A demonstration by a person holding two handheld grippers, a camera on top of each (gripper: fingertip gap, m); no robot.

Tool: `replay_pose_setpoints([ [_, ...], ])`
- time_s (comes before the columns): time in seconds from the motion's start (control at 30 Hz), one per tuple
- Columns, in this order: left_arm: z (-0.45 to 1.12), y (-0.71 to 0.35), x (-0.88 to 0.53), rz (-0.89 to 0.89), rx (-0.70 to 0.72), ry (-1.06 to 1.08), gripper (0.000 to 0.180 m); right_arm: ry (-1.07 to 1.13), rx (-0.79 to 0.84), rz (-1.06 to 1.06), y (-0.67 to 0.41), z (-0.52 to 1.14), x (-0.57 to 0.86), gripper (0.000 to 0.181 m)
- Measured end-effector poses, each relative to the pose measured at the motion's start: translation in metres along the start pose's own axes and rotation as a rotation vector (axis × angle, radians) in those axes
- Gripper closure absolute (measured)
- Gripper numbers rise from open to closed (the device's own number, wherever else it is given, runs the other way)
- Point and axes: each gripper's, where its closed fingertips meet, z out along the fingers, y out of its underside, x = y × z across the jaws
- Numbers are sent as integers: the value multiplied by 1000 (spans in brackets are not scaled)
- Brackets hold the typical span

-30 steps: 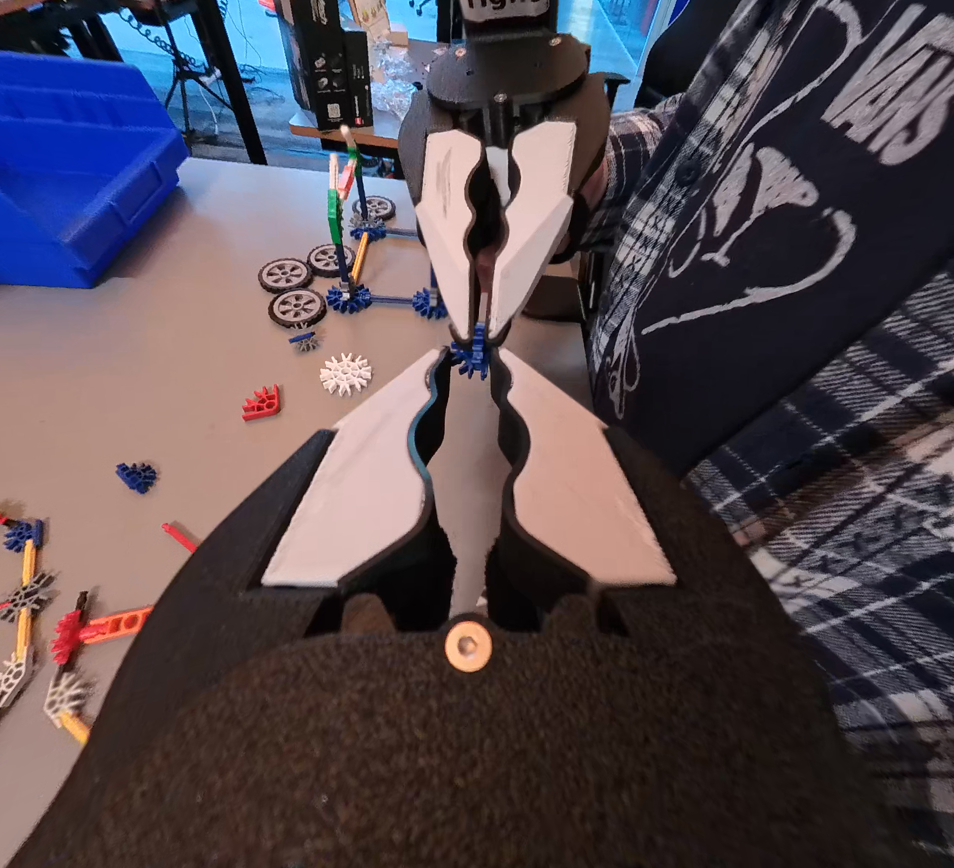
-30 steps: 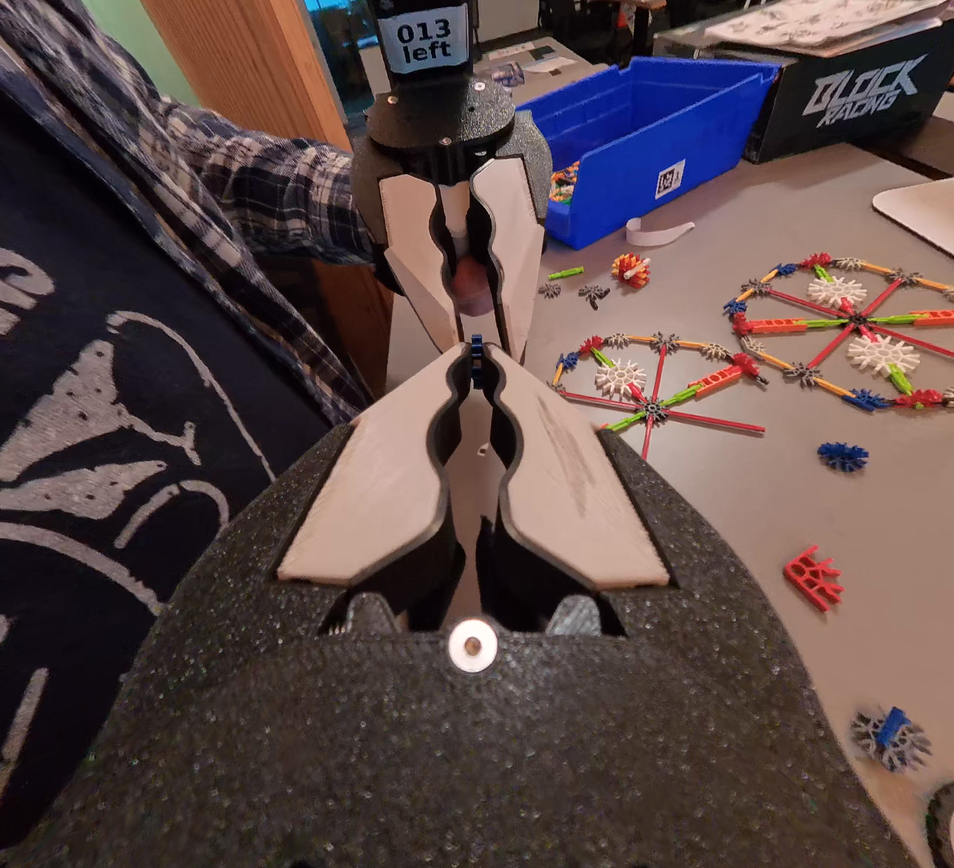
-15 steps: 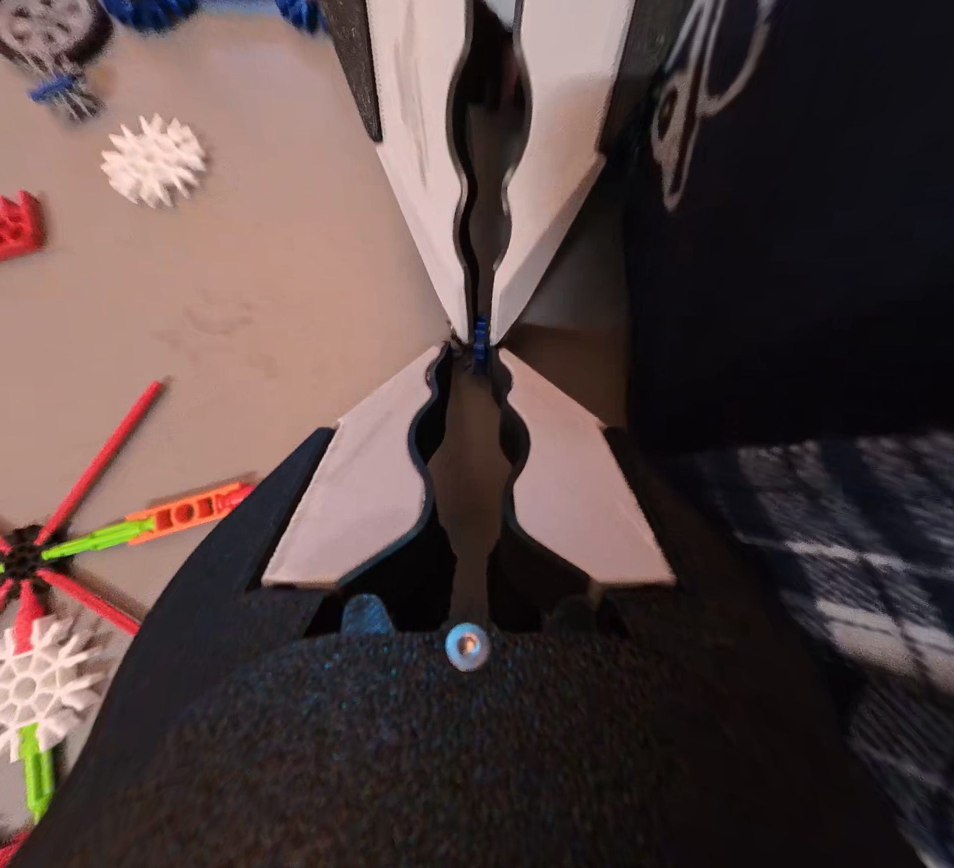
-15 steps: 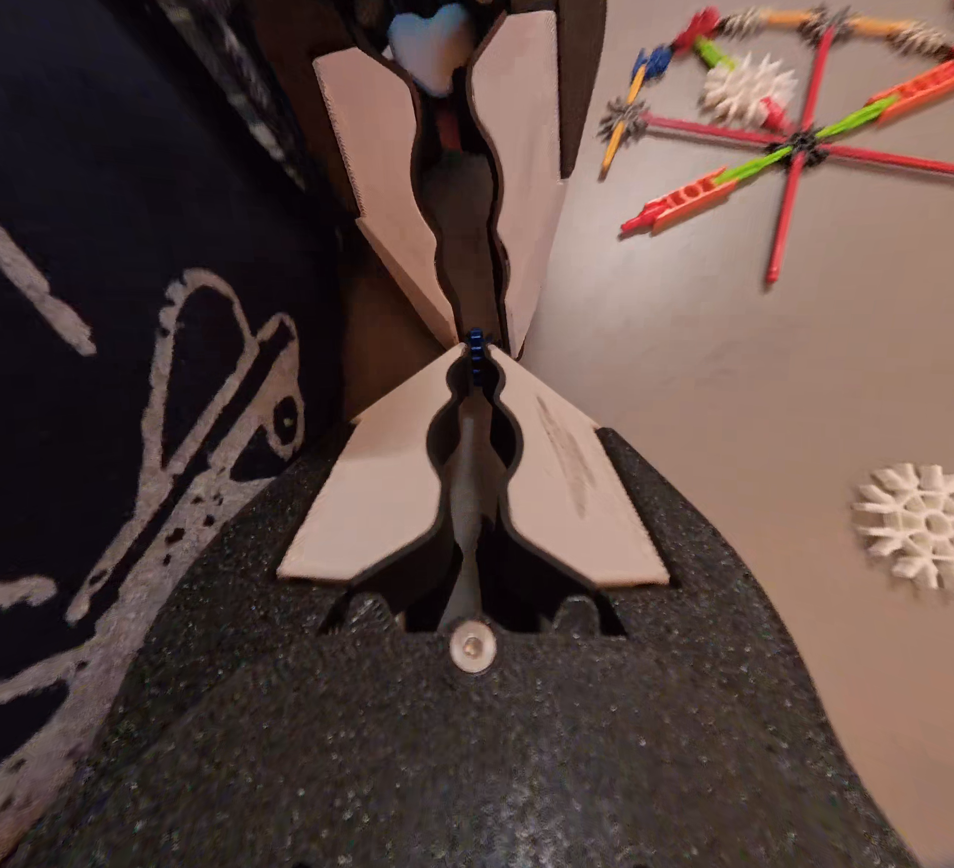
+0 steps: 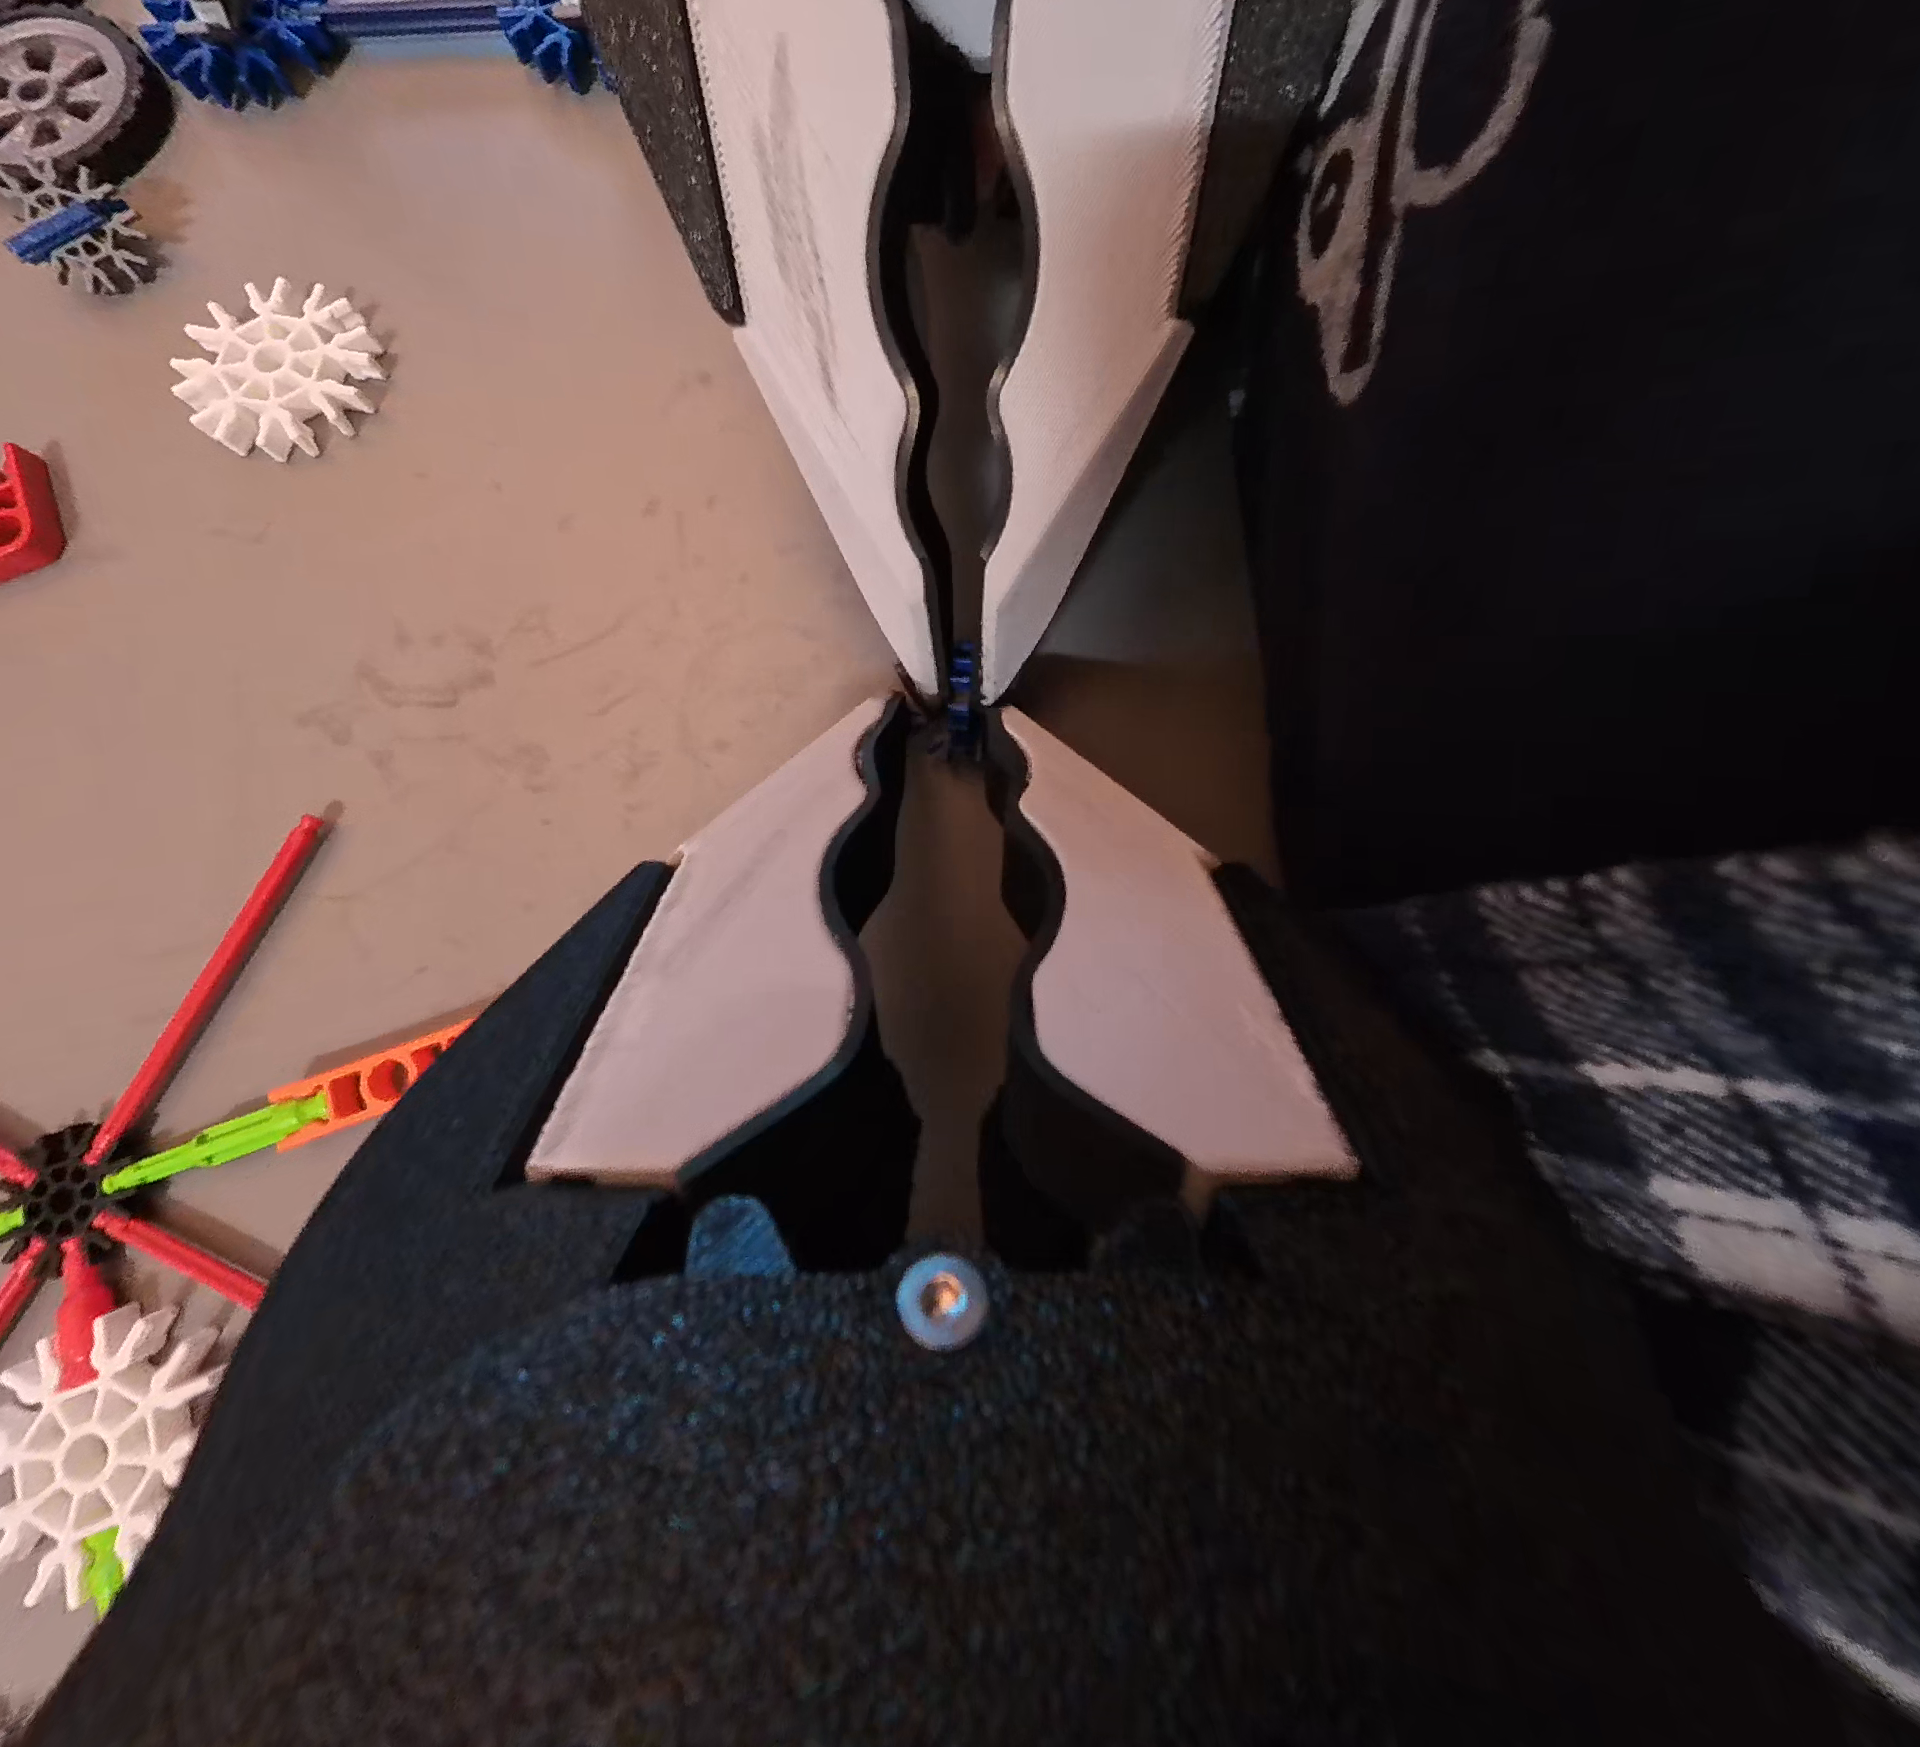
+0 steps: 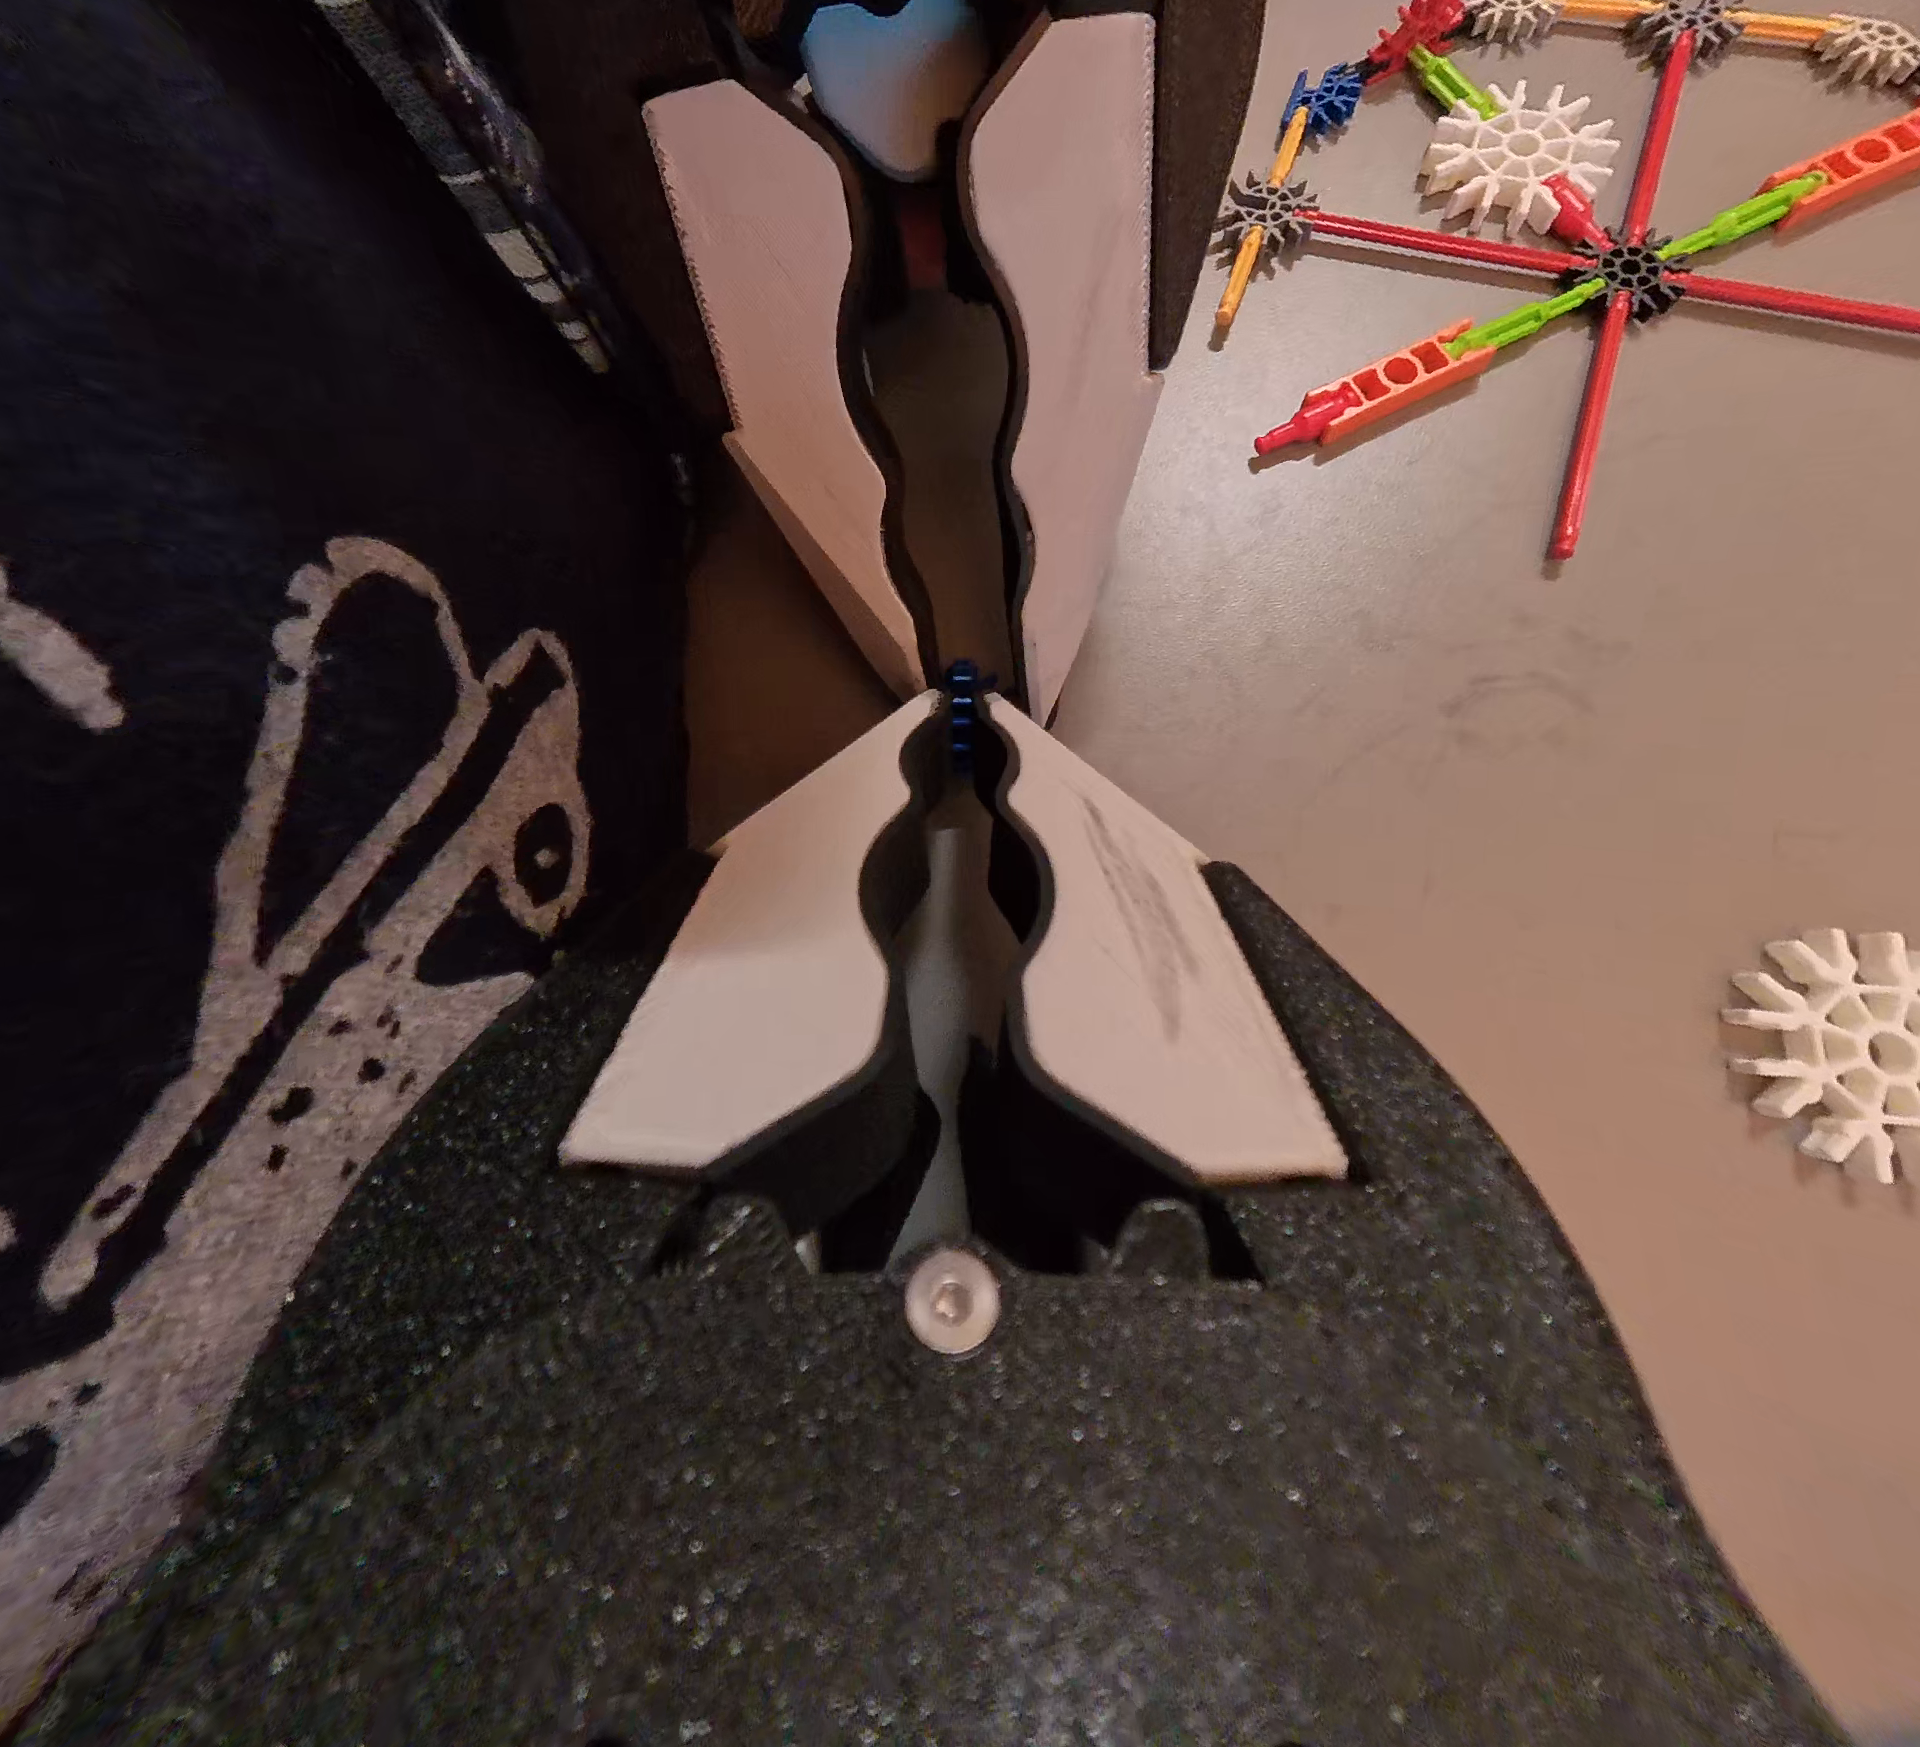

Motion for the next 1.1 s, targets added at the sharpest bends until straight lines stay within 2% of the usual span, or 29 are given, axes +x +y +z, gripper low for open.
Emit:
replay_pose_setpoints([
  [0.47, 0, 1, 1, 15, 5, 5, 169, -27, 4, 41, 0, -2, 2, 181],
  [0.57, 1, 0, 1, 5, 8, 4, 168, -17, 61, 70, -8, -10, 1, 181],
  [1.1, -1, 1, 4, -5, 10, 23, 168, 26, -31, 32, 11, -16, 7, 181],
])
